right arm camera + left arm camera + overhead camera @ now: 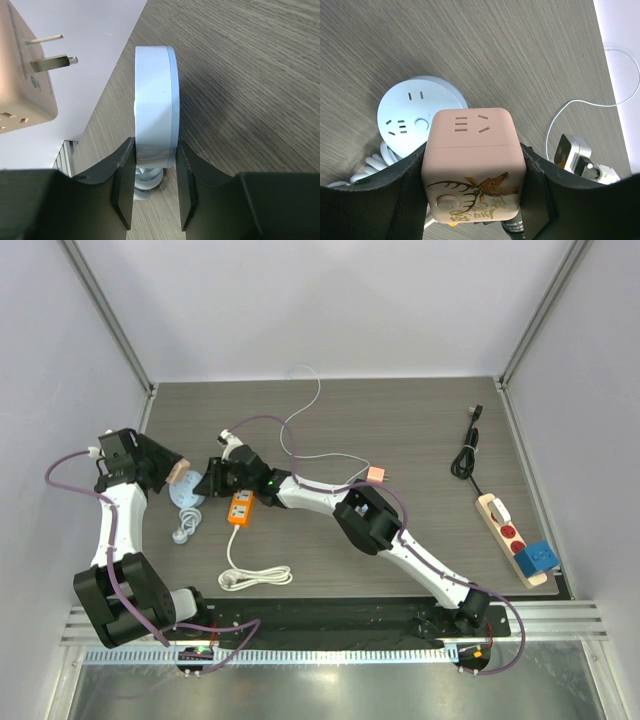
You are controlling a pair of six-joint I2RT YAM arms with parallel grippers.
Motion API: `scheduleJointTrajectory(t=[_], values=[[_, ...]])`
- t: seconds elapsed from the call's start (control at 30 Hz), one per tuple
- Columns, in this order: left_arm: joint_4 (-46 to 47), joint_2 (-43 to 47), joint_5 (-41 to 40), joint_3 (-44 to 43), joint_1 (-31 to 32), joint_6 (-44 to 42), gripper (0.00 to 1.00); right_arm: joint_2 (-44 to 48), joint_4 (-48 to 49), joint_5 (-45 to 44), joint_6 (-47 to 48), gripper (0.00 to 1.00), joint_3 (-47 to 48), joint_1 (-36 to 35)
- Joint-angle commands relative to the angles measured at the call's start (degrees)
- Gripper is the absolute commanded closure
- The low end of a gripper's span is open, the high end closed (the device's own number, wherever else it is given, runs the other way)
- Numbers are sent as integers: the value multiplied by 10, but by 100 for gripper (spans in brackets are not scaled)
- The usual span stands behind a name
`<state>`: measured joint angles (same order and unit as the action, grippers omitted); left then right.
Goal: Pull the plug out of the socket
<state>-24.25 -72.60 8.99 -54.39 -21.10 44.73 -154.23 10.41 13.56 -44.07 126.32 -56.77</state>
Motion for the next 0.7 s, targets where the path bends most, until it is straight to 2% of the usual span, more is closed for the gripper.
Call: scheduleJointTrajectory(t=[0.0, 0.13, 0.2, 0.23, 0.27, 0.37, 0.47, 0.67], values=[[17, 11, 2, -19, -1, -6, 100, 6, -83, -36, 90, 94, -9, 2], [27, 9, 14, -13, 1, -4, 100, 15, -86, -56, 111, 66, -10, 2], [31, 10, 15, -12, 4, -5, 100, 17, -87, -61, 124, 47, -1, 3], [32, 12, 16, -13, 4, -6, 100, 17, -88, -59, 142, 42, 4, 4], [33, 13, 16, -12, 4, -7, 100, 17, -91, -57, 150, 33, 9, 9], [44, 19, 30, -7, 13, -12, 100, 16, -129, -53, 180, 18, 47, 25], [49, 17, 33, -8, 26, -17, 100, 39, -143, -36, 179, 15, 46, 54], [65, -7, 69, -12, 39, -20, 100, 124, -124, -4, 203, 13, -41, 72]])
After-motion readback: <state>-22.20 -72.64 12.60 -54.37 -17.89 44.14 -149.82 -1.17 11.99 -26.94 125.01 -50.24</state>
